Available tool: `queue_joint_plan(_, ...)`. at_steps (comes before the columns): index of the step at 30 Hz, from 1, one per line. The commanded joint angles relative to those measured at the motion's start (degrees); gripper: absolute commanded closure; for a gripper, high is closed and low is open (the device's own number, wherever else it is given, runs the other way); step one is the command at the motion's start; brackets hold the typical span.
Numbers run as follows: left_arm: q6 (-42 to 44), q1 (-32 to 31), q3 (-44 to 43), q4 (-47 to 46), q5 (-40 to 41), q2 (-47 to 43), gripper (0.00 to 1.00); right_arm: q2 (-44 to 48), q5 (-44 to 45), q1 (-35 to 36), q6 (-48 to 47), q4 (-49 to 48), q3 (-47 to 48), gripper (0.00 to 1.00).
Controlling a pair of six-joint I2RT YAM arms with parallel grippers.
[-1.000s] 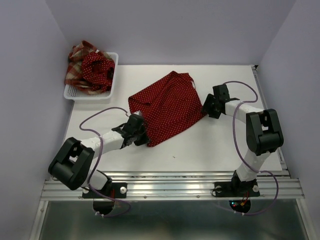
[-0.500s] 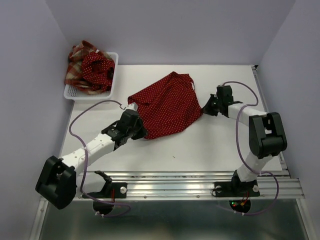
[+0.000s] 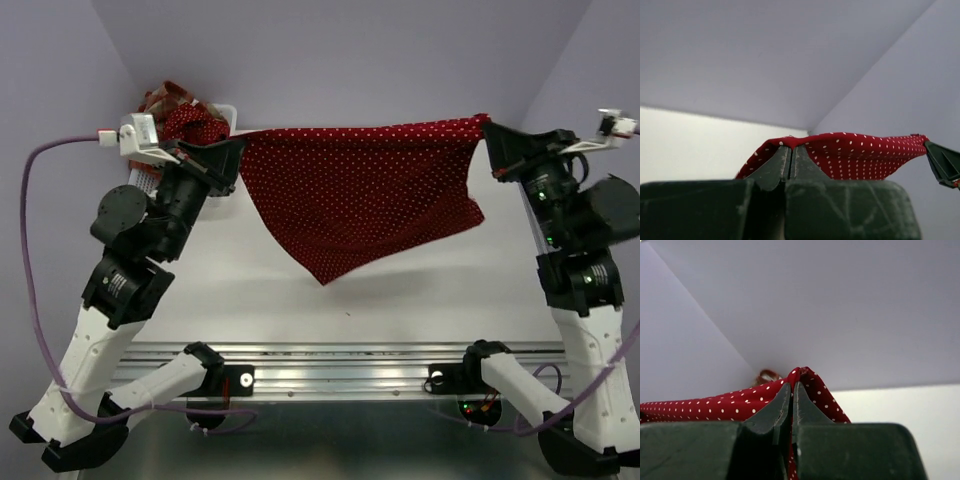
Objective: Fold and stack the skirts
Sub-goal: Flatten the skirt out
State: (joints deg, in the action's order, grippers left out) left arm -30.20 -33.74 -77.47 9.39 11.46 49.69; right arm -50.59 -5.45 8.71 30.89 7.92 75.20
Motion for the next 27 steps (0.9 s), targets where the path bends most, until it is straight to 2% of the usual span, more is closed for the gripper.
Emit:
queue_joint_plan(1,5.49,-0.19,-8.82,-1.39,-1.35,0.41,1.00,1.02,5.19,0.08,-3.47,6.21,7.22,0.99)
queue_joint_plan(2,5.85,-0.19,-10.75,-1.13,-1.70,0.23,1.00,0.67,5.19,0.08,-3.91,7.18,10.72,0.99)
queue_joint_plan(6,6.29,-0.19,-11.47,-2.09,-0.75,-0.30,1.00,-0.21,5.19,0.08,-3.91,9.74,14.44,0.99)
queue_joint_plan(10,6.29,-0.19,-12.09,-1.39,2.68,2.07,1.00,-1.79,7.47,0.08,-3.82,10.18,13.31,0.99)
queue_joint_plan(15,7.78,0.25,-13.40,-0.42,10.06,10.94,1.00,-8.37,7.21,0.08,-4.44,10.10,11.02,0.99)
queue_joint_plan(17,8.48,3.93,-15.24,-0.25,8.58,16.99,1.00,-13.64,6.86,0.08,-5.32,9.74,11.11,0.99)
queue_joint_plan(19,8.57,8.49,-18.67,-1.12,-0.09,23.50,1.00,-17.42,6.42,0.08,-7.07,8.52,14.00,0.99)
queue_joint_plan(20,7.88,13.56,-20.51,-1.91,-3.17,25.87,1.00,-21.70,6.59,0.08,-7.51,8.34,16.10,0.99)
queue_joint_plan(21,7.35,15.52,-22.61,-2.18,-5.73,28.16,1.00,-24.09,6.77,0.08,-7.95,8.42,18.64,0.99)
queue_joint_plan(22,7.60,17.11,-28.64,-2.09,-9.49,32.96,1.00,-26.47,6.34,0.08,-9.43,8.42,21.45,0.99)
queue_joint_plan(23,8.13,18.17,-32.70,-0.70,-10.40,35.62,1.00,-28.67,6.42,0.08,-9.62,8.42,27.75,0.99)
queue_joint_plan(24,9.18,19.57,-36.57,-0.08,-11.19,37.74,1.00,-32.69,6.51,-0.44,-9.97,8.51,30.68,0.99)
queue_joint_plan(25,10.58,20.11,-44.27,0.45,-14.16,39.93,1.00,-34.39,6.42,-0.45,-10.50,8.43,33.49,0.99)
queue_joint_plan(27,12.53,20.73,-53.60,2.90,-16.47,44.78,1.00,-37.20,6.07,-1.15,-10.77,8.51,40.07,0.99)
